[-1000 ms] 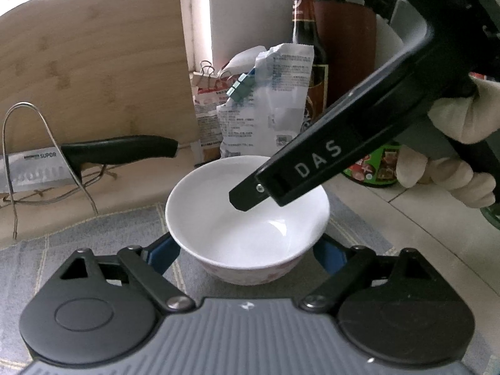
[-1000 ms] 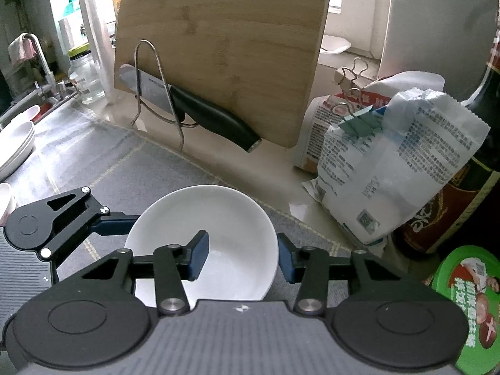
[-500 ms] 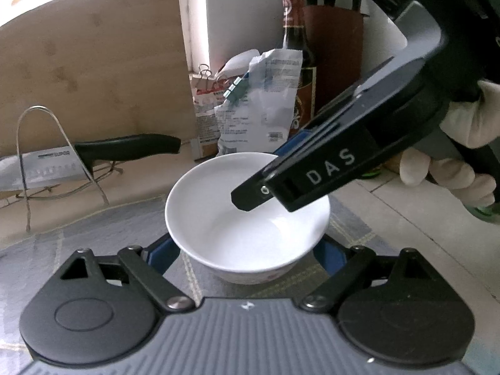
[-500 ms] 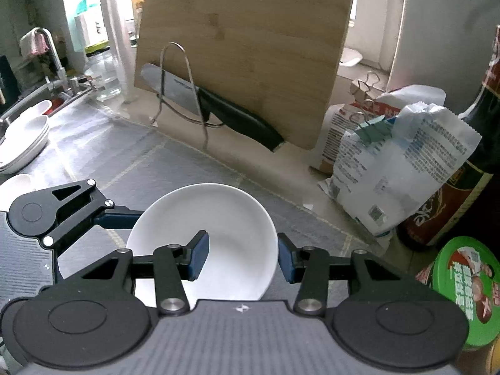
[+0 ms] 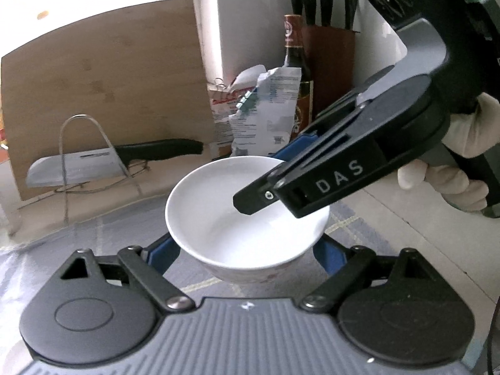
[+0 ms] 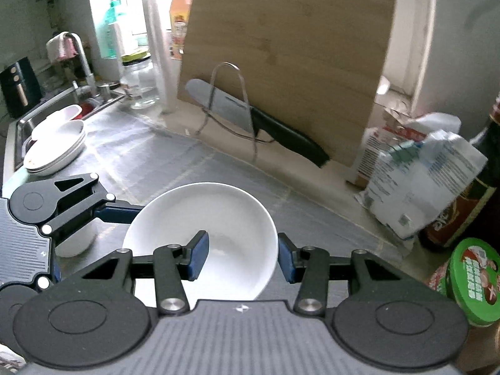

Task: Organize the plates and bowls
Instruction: 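Carry the pink-patterned bowl with both grippers and lower it into the nested white bowls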

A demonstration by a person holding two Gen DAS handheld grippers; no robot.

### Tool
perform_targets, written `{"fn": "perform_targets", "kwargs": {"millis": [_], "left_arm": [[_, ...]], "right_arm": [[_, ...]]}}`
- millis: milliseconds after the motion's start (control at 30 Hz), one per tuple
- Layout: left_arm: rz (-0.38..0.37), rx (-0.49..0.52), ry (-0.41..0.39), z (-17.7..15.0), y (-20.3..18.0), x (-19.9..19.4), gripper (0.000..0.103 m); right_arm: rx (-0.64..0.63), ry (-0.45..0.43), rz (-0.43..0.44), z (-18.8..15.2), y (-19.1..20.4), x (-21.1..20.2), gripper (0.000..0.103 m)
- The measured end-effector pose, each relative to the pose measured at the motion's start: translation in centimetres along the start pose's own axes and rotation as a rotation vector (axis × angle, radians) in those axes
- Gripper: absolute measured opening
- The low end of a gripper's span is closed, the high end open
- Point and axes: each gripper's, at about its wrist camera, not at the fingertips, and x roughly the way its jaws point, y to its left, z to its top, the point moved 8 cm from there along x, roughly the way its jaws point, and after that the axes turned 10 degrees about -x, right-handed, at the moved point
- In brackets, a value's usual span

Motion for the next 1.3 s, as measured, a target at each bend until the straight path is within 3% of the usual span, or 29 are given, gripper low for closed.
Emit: {"fn": "perform_targets", "kwargs": {"millis": [400,767,1033,1300], "left_arm": [[0.070,-0.052,-0.018,-0.8,3.8,-5.5,0.091],[0.175,-0.115,-0.036,-2.2,9.1,-10.5,0.091],[0.225,-0.165,-0.017,-4.1,12.3,-12.5,0.091],[0.223,-0.193,0.013,-5.3,13.9,-12.6,0.091]], "right_arm": [[-0.073,-0.050,0.061,3.8,6.2,-0.7,0.053],[-0.171,-0.081,0.145,8.1,12.9,1.1,0.053],[-0.214,-0.069,0.196,9.4,16.9,2.9,0.053],[-0.224,-0.025,0.201,8.9,18.4,4.6,0.053]]}}
